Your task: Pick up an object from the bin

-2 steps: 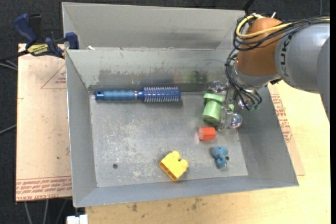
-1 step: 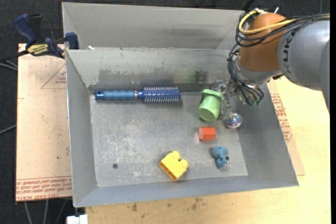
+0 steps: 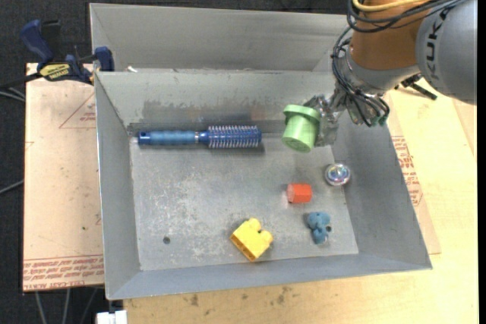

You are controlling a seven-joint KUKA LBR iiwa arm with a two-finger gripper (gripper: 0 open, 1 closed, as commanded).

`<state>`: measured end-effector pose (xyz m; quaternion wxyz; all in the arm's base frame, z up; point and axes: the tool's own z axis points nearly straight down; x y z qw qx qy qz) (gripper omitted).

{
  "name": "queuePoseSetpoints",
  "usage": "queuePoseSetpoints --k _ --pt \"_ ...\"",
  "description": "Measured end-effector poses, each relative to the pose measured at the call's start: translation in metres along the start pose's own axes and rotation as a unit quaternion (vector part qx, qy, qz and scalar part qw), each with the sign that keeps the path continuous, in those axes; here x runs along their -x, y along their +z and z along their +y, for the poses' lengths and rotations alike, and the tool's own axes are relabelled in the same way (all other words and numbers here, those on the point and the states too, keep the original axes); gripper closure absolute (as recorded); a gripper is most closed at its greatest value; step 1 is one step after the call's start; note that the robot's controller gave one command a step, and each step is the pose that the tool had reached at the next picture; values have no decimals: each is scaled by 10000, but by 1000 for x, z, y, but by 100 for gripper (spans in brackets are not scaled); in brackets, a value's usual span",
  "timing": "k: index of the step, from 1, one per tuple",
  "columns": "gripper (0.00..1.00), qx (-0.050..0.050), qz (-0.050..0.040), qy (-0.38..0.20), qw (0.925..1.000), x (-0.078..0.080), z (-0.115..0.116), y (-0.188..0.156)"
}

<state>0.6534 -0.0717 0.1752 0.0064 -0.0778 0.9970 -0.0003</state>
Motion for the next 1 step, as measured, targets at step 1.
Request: queuePoseSetpoints --k 1 --pt "100 -6 8 -439 9990 -36 -1 -100"
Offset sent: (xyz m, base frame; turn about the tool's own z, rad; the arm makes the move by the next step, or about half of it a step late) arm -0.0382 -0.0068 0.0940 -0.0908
